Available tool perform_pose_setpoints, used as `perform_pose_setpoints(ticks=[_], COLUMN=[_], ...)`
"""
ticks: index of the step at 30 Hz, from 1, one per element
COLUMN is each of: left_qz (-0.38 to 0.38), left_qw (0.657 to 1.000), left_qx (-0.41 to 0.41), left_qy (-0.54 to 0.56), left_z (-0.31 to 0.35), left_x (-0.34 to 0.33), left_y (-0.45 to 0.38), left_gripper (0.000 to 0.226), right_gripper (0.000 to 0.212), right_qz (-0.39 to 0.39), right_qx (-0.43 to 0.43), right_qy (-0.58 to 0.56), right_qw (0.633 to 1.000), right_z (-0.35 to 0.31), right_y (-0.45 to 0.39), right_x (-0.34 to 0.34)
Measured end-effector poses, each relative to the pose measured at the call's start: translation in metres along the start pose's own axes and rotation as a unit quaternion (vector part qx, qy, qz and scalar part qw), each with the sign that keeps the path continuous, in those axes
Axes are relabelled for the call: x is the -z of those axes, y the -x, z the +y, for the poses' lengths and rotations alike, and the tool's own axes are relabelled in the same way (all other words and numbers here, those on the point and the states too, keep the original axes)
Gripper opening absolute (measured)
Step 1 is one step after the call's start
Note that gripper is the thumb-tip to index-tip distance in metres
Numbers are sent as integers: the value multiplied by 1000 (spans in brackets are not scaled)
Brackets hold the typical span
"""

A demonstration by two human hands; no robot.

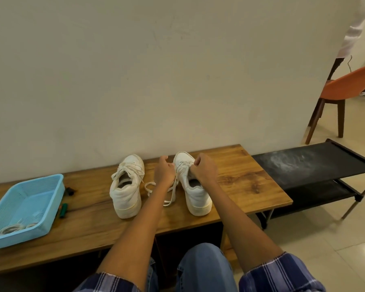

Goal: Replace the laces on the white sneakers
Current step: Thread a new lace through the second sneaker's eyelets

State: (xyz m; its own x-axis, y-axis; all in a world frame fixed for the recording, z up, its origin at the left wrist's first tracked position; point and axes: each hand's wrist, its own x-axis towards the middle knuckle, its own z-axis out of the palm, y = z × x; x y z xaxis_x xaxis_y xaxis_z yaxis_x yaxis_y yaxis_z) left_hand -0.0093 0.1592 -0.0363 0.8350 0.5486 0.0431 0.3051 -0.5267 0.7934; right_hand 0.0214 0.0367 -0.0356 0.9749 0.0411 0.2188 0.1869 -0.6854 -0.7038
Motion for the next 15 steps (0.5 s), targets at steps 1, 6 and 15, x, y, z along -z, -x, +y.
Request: perform_pose_setpoints(ticks=[1,6,15], left_qz=[-25,-102,47], left_qw=[999,988,886], left_qx=[-19,-116,132], left_qy=[22,-23,442], left_z=[-2,-8,16], left_x=[-2,-13,45], left_y=[0,-5,-15], left_gripper=[43,43,10], right_gripper=[7,8,8], right_qz=[2,5,-14], right_qx=[3,6,-2], right_qy=[2,9,6], right_qw=[1000,1000,1000], right_z=[0,0,1], right_y=[0,0,-1], right_x=[0,-1,0])
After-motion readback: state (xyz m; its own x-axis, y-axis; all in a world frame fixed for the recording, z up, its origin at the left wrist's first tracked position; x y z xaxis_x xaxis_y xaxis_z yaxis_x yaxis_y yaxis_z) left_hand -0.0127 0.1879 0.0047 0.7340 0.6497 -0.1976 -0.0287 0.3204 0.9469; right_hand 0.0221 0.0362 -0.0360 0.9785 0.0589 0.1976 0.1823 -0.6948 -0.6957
